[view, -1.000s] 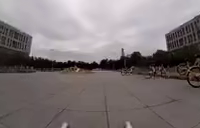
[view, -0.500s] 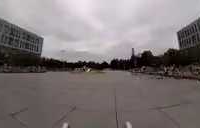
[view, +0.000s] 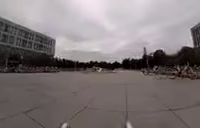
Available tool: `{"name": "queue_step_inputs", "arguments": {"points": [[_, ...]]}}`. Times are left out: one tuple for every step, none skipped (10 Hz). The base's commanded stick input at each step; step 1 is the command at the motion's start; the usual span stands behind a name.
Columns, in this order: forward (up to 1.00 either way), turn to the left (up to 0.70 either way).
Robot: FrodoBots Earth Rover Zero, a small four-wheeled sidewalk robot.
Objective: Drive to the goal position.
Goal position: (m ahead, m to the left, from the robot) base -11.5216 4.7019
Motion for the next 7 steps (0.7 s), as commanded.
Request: {"name": "queue_step_inputs", "arguments": {"points": [[0.00,0.70],[0.00,0.70],[0.00,0.70],[0.00,0.70],[0.00,0.70],[0.00,0.70],[0.00,0.70]]}}
